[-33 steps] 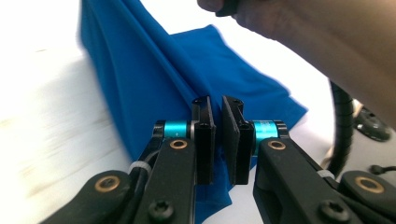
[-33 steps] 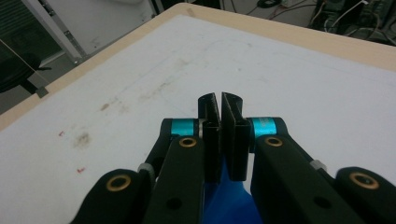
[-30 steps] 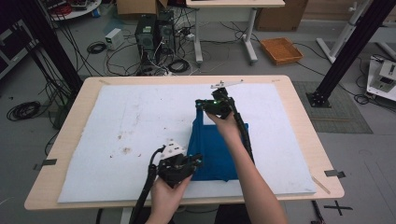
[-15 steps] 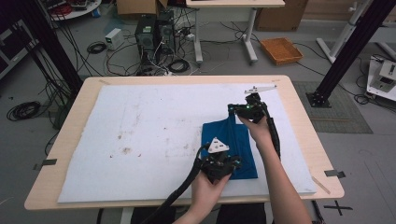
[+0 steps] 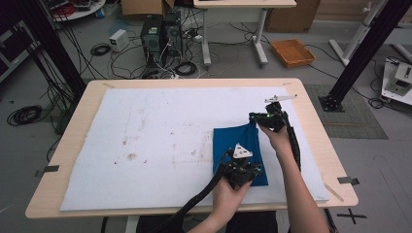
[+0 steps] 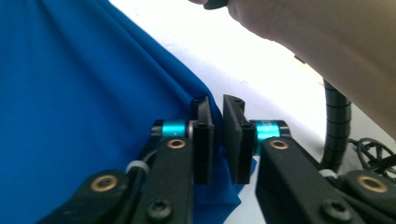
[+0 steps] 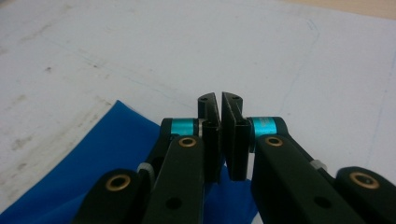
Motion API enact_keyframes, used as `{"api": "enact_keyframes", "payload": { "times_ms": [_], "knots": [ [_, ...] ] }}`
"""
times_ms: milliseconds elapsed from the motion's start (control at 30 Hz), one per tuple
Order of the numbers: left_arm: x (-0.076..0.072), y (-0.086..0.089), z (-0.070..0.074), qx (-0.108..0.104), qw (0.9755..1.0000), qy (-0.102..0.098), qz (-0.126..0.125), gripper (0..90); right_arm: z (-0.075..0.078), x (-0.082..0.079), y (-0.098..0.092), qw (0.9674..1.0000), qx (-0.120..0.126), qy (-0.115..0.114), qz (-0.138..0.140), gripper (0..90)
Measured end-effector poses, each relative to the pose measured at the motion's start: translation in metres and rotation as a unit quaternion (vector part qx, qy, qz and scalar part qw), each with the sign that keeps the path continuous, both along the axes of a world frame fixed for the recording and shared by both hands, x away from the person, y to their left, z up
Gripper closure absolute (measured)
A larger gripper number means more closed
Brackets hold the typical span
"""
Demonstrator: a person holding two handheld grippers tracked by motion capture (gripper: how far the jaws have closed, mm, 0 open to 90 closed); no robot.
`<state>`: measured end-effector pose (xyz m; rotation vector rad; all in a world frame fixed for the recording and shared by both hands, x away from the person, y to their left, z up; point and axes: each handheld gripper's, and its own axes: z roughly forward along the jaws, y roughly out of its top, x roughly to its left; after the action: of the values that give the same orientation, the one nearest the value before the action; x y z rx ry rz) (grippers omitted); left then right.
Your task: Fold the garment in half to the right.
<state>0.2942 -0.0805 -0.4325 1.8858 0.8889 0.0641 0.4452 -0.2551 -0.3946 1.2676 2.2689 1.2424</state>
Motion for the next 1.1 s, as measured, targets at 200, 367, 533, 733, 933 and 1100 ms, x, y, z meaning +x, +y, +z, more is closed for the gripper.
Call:
{"api": "enact_keyframes", "payload": {
  "times_ms": [200,367,533,733,933,1100],
  "knots": [
    [-0.004,0.011,0.007,-0.034,0.9984,-0.044,-0.009,54.4,0.0,-0.001,0.001,0.9992,-0.031,-0.013,-0.022,79.7],
    [-0.009,0.037,0.023,-0.038,0.9965,-0.075,-0.001,51.3,0.001,-0.005,-0.007,0.9982,-0.032,-0.005,-0.05,65.4],
    [-0.008,0.078,0.033,-0.031,0.9953,-0.088,0.024,51.3,-0.002,-0.021,-0.006,0.9984,-0.026,-0.015,-0.047,69.2],
    [-0.01,0.133,0.036,-0.013,0.994,-0.089,0.063,51.3,-0.02,-0.027,-0.003,0.9981,-0.026,0.008,-0.055,71.9],
    [-0.013,0.174,0.033,-0.002,0.9923,-0.082,0.092,51.3,-0.026,-0.029,-0.006,0.9976,-0.023,0.011,-0.065,90.0],
    [-0.016,0.195,0.027,-0.002,0.9917,-0.075,0.105,51.3,-0.03,-0.032,-0.018,0.996,-0.009,0.013,-0.088,90.0]
  ]
}}
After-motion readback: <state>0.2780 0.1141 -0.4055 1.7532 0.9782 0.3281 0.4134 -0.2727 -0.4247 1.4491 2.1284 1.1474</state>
